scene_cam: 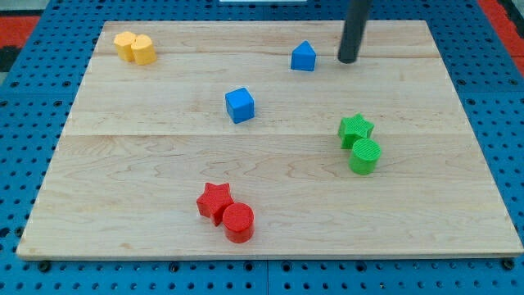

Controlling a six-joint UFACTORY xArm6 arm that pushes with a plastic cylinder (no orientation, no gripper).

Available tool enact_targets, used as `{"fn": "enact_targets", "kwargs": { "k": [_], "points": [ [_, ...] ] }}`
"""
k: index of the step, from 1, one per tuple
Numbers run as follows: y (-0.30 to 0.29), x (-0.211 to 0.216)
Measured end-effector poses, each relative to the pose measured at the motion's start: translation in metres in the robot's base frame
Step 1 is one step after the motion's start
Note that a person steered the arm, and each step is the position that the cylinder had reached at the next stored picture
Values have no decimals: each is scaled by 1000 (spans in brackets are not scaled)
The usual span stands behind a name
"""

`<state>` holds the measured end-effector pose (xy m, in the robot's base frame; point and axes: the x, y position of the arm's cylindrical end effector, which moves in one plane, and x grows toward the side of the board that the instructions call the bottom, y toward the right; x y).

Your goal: Push the blue triangle to the top of the blue cube

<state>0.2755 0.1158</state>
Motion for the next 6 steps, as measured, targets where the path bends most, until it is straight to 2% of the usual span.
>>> {"fn": "enact_targets", "kwargs": {
  "k": [1, 2, 4, 5, 6],
  "points": [
    [-50, 4],
    [-108, 25],
    [-126, 61],
    [-126, 63],
    [-104, 90]
  ]
}}
